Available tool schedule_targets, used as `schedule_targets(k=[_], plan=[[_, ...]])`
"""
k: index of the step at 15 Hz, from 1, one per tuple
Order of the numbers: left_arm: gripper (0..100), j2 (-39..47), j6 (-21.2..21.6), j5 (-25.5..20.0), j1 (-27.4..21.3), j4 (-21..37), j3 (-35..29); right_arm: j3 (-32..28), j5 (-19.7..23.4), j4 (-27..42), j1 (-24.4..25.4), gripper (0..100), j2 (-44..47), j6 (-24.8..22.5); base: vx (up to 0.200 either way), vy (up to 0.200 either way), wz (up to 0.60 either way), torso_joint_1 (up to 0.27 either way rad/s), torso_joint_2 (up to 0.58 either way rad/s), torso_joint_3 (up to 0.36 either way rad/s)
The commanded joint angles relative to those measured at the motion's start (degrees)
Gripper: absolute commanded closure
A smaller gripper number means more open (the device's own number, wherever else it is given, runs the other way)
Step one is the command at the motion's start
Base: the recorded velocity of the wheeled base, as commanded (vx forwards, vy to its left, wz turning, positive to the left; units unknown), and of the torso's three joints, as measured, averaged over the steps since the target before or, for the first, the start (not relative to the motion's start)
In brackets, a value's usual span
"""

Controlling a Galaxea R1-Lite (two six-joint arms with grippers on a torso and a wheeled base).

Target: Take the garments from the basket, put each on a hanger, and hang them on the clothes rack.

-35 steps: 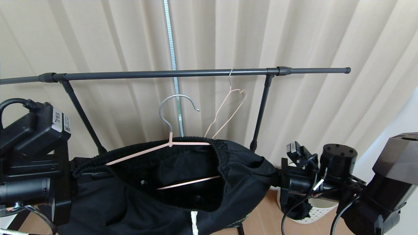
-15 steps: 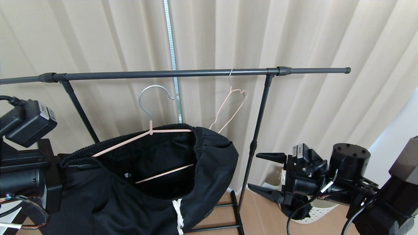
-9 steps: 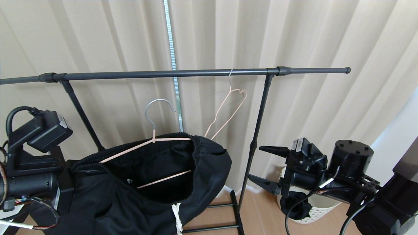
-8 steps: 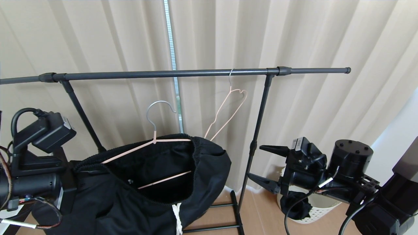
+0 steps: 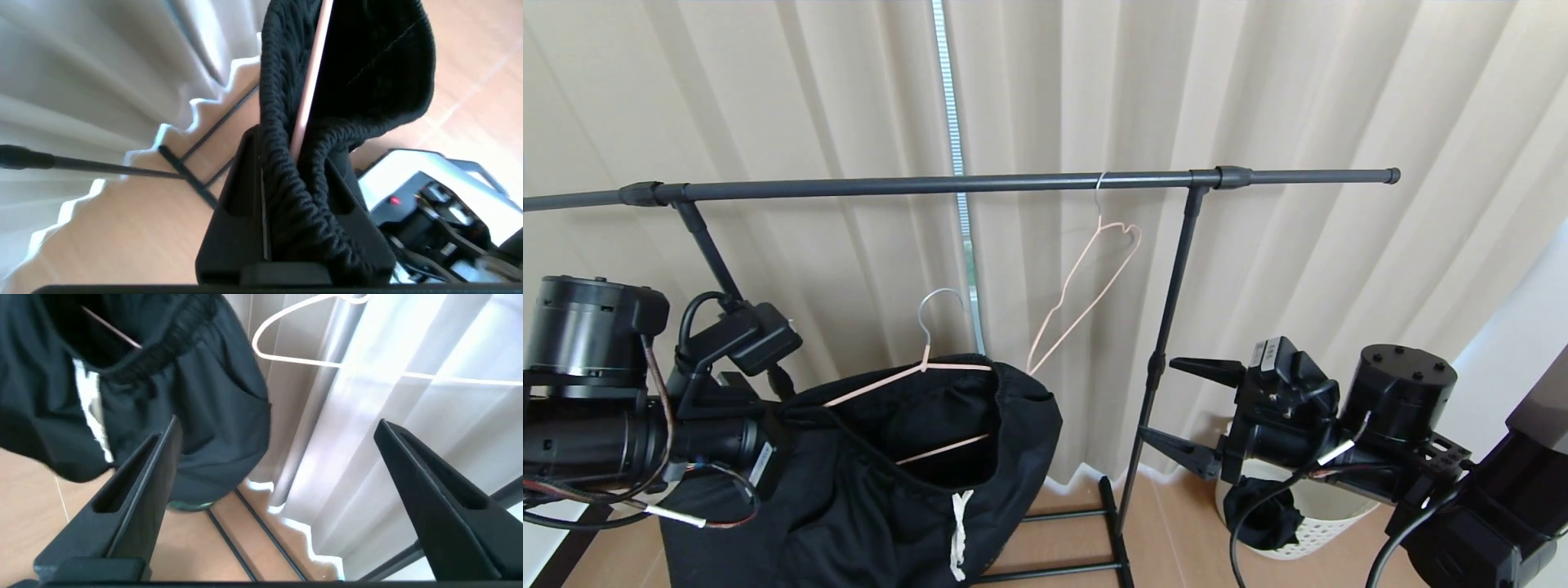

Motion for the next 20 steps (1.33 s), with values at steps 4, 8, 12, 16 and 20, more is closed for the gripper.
schedule_targets(k=[4, 8, 12, 16, 20], plan=[[100, 6.93, -0.06, 4.21, -0.38, -4.56, -0.77, -0.06, 0.05, -0.13, -0.05, 0, -0.19, -0.02, 0.0, 0.0, 0.0, 0.0, 0.0, 0.0], [100, 7.63, -0.76, 8.17, -0.38, -5.7, -1.3, -0.06, 0.05, -0.13, -0.05, 0, -0.19, -0.02, 0.0, 0.0, 0.0, 0.0, 0.0, 0.0], [100, 10.0, -1.81, 8.78, -0.82, -14.31, -1.92, 0.03, 0.05, -0.13, -0.05, 0, -0.1, -0.02, 0.0, 0.0, 0.0, 0.0, 0.0, 0.0], [100, 14.75, -10.6, 8.7, -3.11, -30.84, -2.0, -0.06, 0.05, -0.04, -0.05, 0, -0.19, -0.02, 0.0, 0.0, 0.0, 0.0, 0.0, 0.0], [100, 17.91, -12.62, 8.87, -4.16, -38.84, -3.94, -0.24, 0.05, -0.04, -0.22, 0, -0.19, -0.02, 0.0, 0.0, 0.0, 0.0, 0.0, 0.0]])
